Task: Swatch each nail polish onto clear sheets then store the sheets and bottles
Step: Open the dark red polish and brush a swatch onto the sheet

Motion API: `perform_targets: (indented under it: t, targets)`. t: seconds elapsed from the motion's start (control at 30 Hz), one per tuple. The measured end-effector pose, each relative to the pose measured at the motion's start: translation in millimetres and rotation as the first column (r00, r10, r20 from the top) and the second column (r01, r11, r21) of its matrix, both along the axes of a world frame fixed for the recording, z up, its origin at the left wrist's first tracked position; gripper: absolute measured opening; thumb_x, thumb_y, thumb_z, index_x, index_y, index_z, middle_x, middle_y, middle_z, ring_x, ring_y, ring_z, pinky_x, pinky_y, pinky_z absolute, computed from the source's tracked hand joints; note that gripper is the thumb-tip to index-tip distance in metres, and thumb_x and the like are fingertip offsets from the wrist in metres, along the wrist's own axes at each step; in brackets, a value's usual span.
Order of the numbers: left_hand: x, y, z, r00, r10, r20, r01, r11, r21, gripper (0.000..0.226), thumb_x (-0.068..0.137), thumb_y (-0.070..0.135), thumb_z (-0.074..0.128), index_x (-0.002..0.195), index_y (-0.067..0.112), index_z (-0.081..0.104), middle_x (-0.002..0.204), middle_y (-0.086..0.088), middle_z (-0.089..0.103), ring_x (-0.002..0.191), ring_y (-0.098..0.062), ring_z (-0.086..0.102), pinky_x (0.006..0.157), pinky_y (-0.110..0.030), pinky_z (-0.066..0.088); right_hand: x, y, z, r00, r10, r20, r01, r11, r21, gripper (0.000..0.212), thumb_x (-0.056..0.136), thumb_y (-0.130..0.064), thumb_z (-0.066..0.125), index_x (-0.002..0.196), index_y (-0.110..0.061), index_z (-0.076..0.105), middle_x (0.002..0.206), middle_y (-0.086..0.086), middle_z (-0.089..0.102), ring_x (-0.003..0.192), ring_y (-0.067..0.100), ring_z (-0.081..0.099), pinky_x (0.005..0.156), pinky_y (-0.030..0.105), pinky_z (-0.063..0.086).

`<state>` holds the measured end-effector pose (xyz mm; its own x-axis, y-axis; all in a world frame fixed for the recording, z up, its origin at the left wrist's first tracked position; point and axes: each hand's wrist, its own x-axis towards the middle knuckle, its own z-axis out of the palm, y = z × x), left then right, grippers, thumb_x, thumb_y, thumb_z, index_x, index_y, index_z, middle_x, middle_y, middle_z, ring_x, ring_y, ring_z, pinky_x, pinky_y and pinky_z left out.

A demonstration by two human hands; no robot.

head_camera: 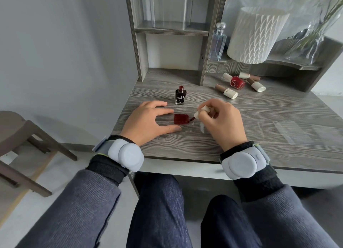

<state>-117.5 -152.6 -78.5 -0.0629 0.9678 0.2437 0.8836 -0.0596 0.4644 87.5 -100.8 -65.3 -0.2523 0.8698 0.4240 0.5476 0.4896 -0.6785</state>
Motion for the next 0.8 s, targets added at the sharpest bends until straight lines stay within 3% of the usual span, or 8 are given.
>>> perform_targets:
  t: [0.23, 0.37, 0.47, 0.6, 0.73, 0.8]
  targets:
    - [-0.6, 0.3, -0.8, 1.000, -0.001, 0.000, 0.001, 1.000, 0.001, 0.078, 0.058, 0.081, 0.051, 0.123, 0.039, 0.060, 0.137, 0.020, 0.045, 0.130, -0.006, 0.032, 0.106, -0.028, 0.024, 0.2, -0.7, 1.6, 1.000, 0.015, 0.013, -0.015, 1.000, -0.020, 0.012, 0.080, -0.027, 0.056, 0.076, -0.024, 0.066, 0.063, -0.008, 0.058, 0.069, 0.019, 0.053, 0.078, 0.052, 0.049]
    - [-0.3, 0.2, -0.6, 1.000, -0.001, -0.002, 0.001, 1.000, 0.000, 0.077, 0.059, 0.080, 0.053, 0.123, 0.039, 0.060, 0.138, 0.020, 0.045, 0.131, -0.006, 0.032, 0.106, -0.028, 0.024, -0.5, -0.8, 1.7, 1.000, 0.023, 0.002, -0.023, 1.000, -0.005, 0.011, 0.086, -0.035, 0.059, 0.084, -0.028, 0.067, 0.065, -0.009, 0.058, 0.073, 0.019, 0.055, 0.080, 0.051, 0.049]
    - [-0.4, 0.1, -0.6, 1.000, -0.001, 0.000, 0.001, 1.000, -0.003, 0.076, 0.060, 0.080, 0.053, 0.124, 0.039, 0.059, 0.138, 0.020, 0.044, 0.131, -0.006, 0.031, 0.106, -0.028, 0.024, -0.6, -1.4, 2.9, 0.998, 0.065, 0.026, -0.065, 0.998, -0.019, 0.026, 0.081, -0.049, 0.050, 0.088, -0.031, 0.067, 0.069, -0.010, 0.061, 0.075, 0.018, 0.058, 0.080, 0.051, 0.049]
    - [-0.5, 0.3, -0.4, 1.000, -0.001, -0.009, 0.001, 1.000, -0.009, 0.077, 0.059, 0.080, 0.052, 0.124, 0.039, 0.059, 0.138, 0.020, 0.044, 0.131, -0.006, 0.031, 0.107, -0.029, 0.024, -0.4, -0.4, 2.1, 0.997, 0.072, 0.024, -0.072, 0.997, -0.014, 0.015, 0.078, -0.039, 0.056, 0.080, -0.029, 0.067, 0.068, -0.007, 0.064, 0.074, 0.018, 0.058, 0.076, 0.050, 0.050]
    - [0.1, 0.1, -0.5, 1.000, -0.001, -0.006, 0.001, 1.000, -0.002, 0.075, 0.060, 0.079, 0.054, 0.124, 0.039, 0.060, 0.139, 0.020, 0.044, 0.131, -0.006, 0.031, 0.105, -0.028, 0.023, -0.8, 0.1, 1.3, 0.997, 0.072, 0.025, -0.072, 0.997, -0.018, 0.033, 0.077, -0.053, 0.047, 0.088, -0.031, 0.068, 0.067, -0.008, 0.064, 0.077, 0.018, 0.059, 0.078, 0.048, 0.050]
    - [0.1, -0.1, -0.2, 1.000, 0.000, -0.004, 0.000, 1.000, -0.004, 0.076, 0.060, 0.079, 0.053, 0.124, 0.039, 0.059, 0.139, 0.020, 0.044, 0.131, -0.006, 0.031, 0.107, -0.030, 0.025, -0.9, 1.2, 0.2, 0.996, 0.081, 0.037, -0.080, 0.996, -0.026, 0.031, 0.078, -0.054, 0.048, 0.089, -0.032, 0.068, 0.067, -0.008, 0.063, 0.077, 0.019, 0.061, 0.079, 0.049, 0.050]
